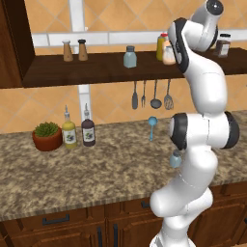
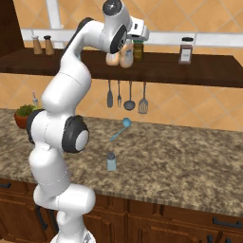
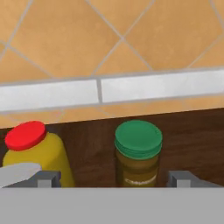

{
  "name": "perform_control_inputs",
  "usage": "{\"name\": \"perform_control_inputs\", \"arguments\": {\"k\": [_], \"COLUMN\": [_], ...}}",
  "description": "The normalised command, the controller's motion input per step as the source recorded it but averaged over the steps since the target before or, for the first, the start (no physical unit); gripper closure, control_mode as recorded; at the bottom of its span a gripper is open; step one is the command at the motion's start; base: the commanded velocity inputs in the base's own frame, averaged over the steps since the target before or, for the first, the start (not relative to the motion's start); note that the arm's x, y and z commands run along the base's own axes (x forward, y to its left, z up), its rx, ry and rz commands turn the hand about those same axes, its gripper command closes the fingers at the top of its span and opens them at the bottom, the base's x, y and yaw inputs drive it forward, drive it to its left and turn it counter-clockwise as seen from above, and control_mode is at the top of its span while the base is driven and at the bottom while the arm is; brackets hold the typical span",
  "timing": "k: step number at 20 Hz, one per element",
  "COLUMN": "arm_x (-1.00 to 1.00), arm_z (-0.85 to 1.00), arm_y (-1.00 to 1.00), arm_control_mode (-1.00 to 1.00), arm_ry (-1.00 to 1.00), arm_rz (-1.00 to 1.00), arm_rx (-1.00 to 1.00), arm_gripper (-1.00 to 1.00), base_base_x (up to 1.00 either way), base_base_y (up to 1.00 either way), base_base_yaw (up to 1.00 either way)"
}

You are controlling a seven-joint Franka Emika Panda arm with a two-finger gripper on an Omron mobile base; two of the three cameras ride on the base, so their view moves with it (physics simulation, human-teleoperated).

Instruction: Put the shaker and condiment bottle from the counter next to their counterparts in the cabinet.

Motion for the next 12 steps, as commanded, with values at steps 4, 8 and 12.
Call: {"name": "perform_control_inputs", "arguments": {"k": [4, 8, 12], "arm_x": [0.3, 0.11, 0.11], "arm_z": [0.0, 0.0, 0.0], "arm_y": [-0.13, -0.04, 0.0], "arm_control_mode": [-1.0, -1.0, -1.0], "arm_ry": [0.0, 0.0, 0.0], "arm_rz": [0.05, 0.04, 0.03], "arm_rx": [0.0, 0.0, -0.01], "arm_gripper": [-1.0, -1.0, -1.0], "base_base_x": [0.0, 0.0, 0.0], "base_base_y": [0.0, 0.0, 0.0], "base_base_yaw": [0.0, 0.0, 0.0]}}
